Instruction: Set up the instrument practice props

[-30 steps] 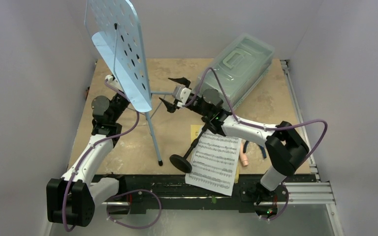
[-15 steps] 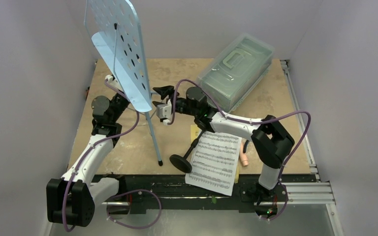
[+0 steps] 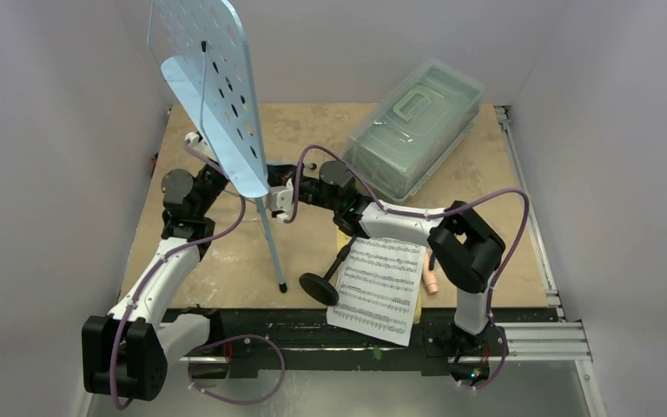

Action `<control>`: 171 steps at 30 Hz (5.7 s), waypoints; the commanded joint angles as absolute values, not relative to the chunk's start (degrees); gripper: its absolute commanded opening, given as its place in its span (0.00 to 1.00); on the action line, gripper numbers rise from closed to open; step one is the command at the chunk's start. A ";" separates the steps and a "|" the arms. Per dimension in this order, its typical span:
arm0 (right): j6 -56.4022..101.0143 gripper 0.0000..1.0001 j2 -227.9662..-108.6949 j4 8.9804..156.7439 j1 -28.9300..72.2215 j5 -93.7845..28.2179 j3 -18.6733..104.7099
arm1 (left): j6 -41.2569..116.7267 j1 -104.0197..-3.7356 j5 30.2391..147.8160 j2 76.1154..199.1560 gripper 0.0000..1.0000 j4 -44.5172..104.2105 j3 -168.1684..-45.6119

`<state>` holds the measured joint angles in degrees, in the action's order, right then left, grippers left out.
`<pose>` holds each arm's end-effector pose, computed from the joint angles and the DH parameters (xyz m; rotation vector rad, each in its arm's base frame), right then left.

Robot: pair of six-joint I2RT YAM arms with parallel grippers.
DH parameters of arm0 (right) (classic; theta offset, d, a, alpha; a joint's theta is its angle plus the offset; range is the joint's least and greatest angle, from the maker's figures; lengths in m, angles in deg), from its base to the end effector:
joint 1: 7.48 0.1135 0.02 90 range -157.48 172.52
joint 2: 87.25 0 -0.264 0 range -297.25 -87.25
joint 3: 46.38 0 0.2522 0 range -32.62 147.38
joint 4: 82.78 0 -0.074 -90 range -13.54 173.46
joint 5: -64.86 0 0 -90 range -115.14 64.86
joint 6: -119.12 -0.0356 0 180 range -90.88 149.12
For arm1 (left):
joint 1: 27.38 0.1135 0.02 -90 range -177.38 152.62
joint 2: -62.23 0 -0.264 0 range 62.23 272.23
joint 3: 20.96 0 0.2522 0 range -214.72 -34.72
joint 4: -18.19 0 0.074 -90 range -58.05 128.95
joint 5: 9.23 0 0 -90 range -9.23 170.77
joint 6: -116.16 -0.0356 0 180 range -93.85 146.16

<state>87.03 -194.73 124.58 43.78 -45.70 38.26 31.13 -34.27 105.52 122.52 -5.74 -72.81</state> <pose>0.2648 0.3500 0.2759 -1.3664 0.6173 0.1741 0.2376 -0.0437 0.3342 0.3929 1.2810 -0.4558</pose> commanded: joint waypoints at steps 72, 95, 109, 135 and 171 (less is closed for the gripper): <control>89.49 0.57 -191.14 125.49 43.93 -50.09 38.08 | 28.61 -34.67 107.72 119.80 0.00 -11.56 -75.15; -17.85 0.00 -194.28 108.39 34.68 -40.48 49.09 | 28.74 -34.65 108.28 119.67 0.00 -11.29 -75.42; -50.94 0.00 -202.03 90.84 29.82 -48.37 60.67 | 28.35 -34.67 107.69 119.54 0.00 -10.90 -75.15; 28.44 0.94 -187.70 101.61 32.37 -43.37 54.43 | 28.77 -34.59 108.44 119.21 0.00 -10.86 -75.59; 86.53 0.00 -195.97 118.28 47.89 -31.15 44.90 | 29.30 -34.85 109.06 119.36 0.00 -11.29 -75.68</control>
<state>101.94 -196.59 125.67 49.14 -31.95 38.87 31.15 -33.88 103.16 121.76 -3.93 -72.83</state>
